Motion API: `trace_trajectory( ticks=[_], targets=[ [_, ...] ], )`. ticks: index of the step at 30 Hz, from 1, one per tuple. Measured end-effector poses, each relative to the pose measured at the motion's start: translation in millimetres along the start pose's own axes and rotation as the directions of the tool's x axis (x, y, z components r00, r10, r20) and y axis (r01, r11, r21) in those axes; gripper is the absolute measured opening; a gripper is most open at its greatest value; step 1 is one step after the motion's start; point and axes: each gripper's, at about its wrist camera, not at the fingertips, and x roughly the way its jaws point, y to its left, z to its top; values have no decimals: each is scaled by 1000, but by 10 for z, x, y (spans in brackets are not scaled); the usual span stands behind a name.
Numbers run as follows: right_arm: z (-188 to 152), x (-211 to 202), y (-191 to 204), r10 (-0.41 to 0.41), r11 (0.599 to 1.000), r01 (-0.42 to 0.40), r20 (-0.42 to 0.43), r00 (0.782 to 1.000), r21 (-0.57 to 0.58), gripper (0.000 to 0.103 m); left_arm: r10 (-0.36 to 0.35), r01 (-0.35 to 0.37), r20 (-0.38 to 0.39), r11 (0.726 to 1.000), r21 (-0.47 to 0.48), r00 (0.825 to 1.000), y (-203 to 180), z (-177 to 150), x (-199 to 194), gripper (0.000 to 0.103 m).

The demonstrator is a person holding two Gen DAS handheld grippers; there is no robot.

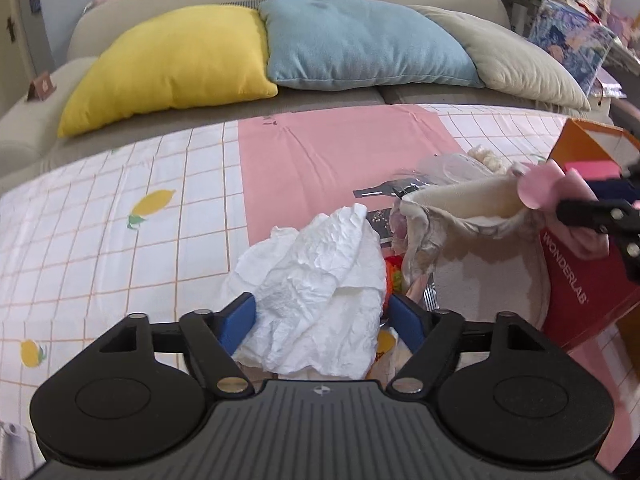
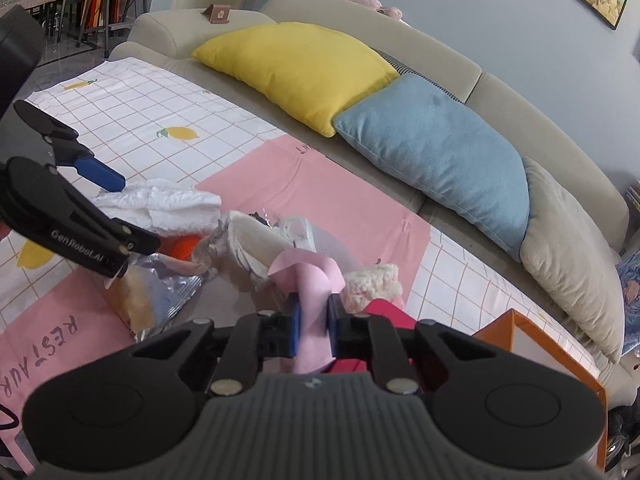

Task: Organize soft objects
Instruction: 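Grasp the white tissues with the left tool while the right tool grasps the pink cloth, then carry the tissues with the left tool while the right tool carries the pink cloth into the box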

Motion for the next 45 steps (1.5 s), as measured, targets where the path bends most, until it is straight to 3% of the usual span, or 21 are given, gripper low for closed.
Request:
trace_trajectory(
  ticks=[2, 4, 5, 8, 15, 22, 33, 39, 45],
  targets=[
    [-6, -40, -9, 0, 1000, -1, 6, 1000, 5, 9, -6, 5, -26, 999, -46, 1000, 56, 33, 14, 54],
    [-14, -83, -18, 1, 1000, -1, 16, 1000, 6, 7, 22, -25, -52, 998, -65, 998, 89, 49, 38, 36],
    [-20, -105, -17, -1, 1000, 1, 20, 1000, 7, 4, 33, -37, -53, 997, -70, 998, 99, 53, 35, 29],
    [-11, -166, -45, 1, 1000, -1, 29, 1000, 24, 1, 54, -55, -16, 995, -78, 998, 107, 58, -61, 20],
    [-12, -407, -89, 18, 997, -24, 74, 997, 75, 0, 87, -77, 97, 991, -105, 991, 7, 38, -523, 19],
    [-84, -762, -74, 37, 990, -54, 128, 991, 130, 0, 47, -14, 189, 985, -175, 981, -210, -50, -1100, 19],
    [-433, -1280, -74, 89, 965, -125, 157, 984, 232, 0, -65, 97, 183, 980, -174, 981, -719, -332, -1458, 19],
    [-553, -1584, -266, 59, 950, -116, 198, 978, 290, 0, -109, 136, 197, 982, -128, 974, -995, -310, -1589, 19],
    [-655, -1852, -584, -29, 944, -49, 230, 973, 327, 0, -174, 200, 237, 975, -93, 956, -1294, -135, -1735, 19]
  ],
)
